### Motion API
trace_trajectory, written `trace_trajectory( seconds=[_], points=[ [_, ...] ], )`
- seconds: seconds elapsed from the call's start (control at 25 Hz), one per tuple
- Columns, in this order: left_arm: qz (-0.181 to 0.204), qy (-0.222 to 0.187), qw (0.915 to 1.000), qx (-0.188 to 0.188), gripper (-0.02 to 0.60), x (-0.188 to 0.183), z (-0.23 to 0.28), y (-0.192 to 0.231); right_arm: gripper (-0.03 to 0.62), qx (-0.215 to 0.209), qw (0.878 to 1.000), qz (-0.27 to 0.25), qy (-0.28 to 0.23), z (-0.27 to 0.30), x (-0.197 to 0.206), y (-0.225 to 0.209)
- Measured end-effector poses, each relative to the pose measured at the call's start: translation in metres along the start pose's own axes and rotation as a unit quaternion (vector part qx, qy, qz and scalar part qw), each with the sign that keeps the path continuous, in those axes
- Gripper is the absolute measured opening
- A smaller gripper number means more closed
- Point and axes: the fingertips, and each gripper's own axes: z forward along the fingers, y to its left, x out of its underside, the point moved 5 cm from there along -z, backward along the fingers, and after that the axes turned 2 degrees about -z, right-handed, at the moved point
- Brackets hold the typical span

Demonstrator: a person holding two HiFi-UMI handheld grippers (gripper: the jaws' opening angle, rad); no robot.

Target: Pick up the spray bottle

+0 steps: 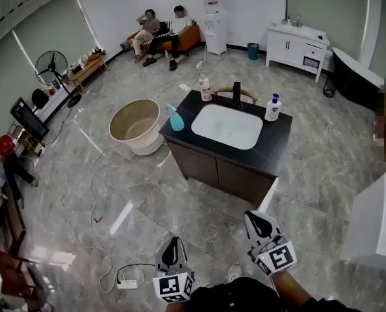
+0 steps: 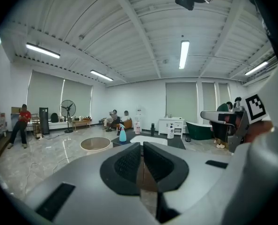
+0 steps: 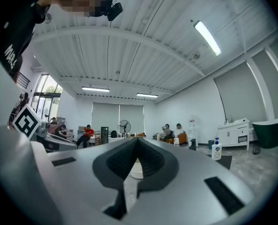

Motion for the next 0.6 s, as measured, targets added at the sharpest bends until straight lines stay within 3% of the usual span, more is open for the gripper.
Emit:
trace_trajectory(
  seconds=[0.36, 0.6],
  points=[
    [-0.014, 0.007, 0.9997, -0.017, 0.028, 0.011, 0.026, -0.002, -0.006, -0.039, 0.999, 0.01, 0.016, 0.026, 0.029, -0.011],
    [-0.021, 0.005, 0.9996, -0.017, 0.028, 0.01, 0.074, 0.015, -0.006, -0.032, 0.999, 0.018, 0.024, 0.064, 0.043, -0.032]
  ],
)
